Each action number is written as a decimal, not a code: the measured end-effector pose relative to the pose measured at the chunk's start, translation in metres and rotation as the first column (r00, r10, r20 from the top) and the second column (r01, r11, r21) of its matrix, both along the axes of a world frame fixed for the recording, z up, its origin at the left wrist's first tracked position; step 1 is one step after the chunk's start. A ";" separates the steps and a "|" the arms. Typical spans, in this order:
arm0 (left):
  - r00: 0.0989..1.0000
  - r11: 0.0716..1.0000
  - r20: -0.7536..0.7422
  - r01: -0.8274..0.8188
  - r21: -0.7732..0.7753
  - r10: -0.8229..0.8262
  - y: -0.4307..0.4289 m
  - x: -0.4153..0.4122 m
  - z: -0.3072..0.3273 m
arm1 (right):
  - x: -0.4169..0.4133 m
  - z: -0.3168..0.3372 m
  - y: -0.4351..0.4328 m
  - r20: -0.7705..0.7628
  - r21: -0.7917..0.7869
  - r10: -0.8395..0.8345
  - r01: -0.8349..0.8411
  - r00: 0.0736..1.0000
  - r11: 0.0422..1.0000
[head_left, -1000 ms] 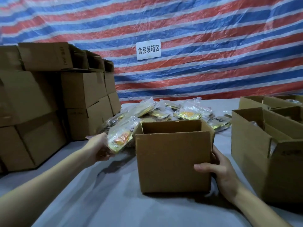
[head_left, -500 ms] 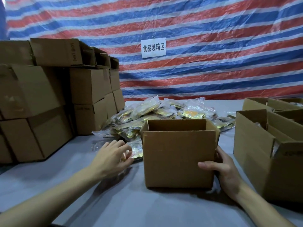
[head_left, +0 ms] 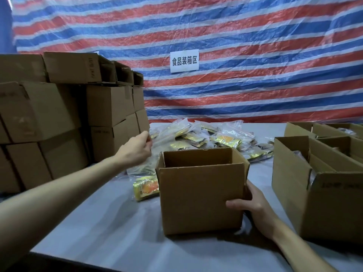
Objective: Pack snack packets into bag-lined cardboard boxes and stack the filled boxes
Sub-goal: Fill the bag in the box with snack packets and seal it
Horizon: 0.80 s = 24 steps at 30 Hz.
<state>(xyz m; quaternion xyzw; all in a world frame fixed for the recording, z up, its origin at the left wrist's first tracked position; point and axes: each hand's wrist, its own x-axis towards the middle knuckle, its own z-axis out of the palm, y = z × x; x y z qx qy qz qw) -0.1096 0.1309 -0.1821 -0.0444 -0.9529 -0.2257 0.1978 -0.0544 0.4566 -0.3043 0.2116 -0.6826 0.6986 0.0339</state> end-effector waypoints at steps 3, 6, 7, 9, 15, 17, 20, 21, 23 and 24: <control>0.995 0.997 -0.096 0.002 0.076 0.005 0.005 -0.001 0.036 | 0.000 0.000 0.001 0.036 0.051 0.055 -0.056 0.998 0.997; 0.985 1.000 -0.170 0.005 0.009 -0.004 0.012 0.005 0.064 | 0.000 0.001 0.002 0.066 0.079 0.070 -0.075 0.995 0.994; 0.982 1.000 -0.189 0.014 -0.021 -0.018 0.014 0.009 0.070 | 0.000 0.002 0.001 0.070 0.080 0.071 -0.076 0.995 0.994; 0.973 0.997 -0.227 0.036 -0.071 -0.051 0.020 0.016 0.082 | 0.001 0.002 0.001 0.068 0.084 0.072 -0.077 0.995 0.993; 0.919 0.996 -0.390 0.025 -0.085 -0.057 0.034 0.038 0.115 | 0.002 0.004 0.001 0.078 0.089 0.072 -0.079 0.994 0.993; 0.894 0.999 -0.447 0.014 -0.038 -0.030 0.038 0.043 0.131 | 0.002 0.003 0.001 0.077 0.090 0.071 -0.078 0.995 0.993; 0.860 1.000 -0.510 0.026 0.017 -0.013 0.046 0.049 0.157 | 0.002 0.003 0.001 0.076 0.087 0.068 -0.074 0.995 0.993; 0.852 0.999 -0.523 0.043 0.022 -0.025 0.049 0.051 0.165 | 0.002 0.003 0.001 0.074 0.087 0.069 -0.075 0.995 0.993; 0.834 0.996 -0.548 0.084 0.011 -0.064 0.056 0.056 0.179 | 0.003 0.003 0.002 0.068 0.091 0.074 -0.080 0.995 0.993; 0.824 0.996 -0.561 0.094 -0.002 -0.079 0.060 0.059 0.185 | 0.003 0.003 0.001 0.064 0.091 0.075 -0.081 0.995 0.993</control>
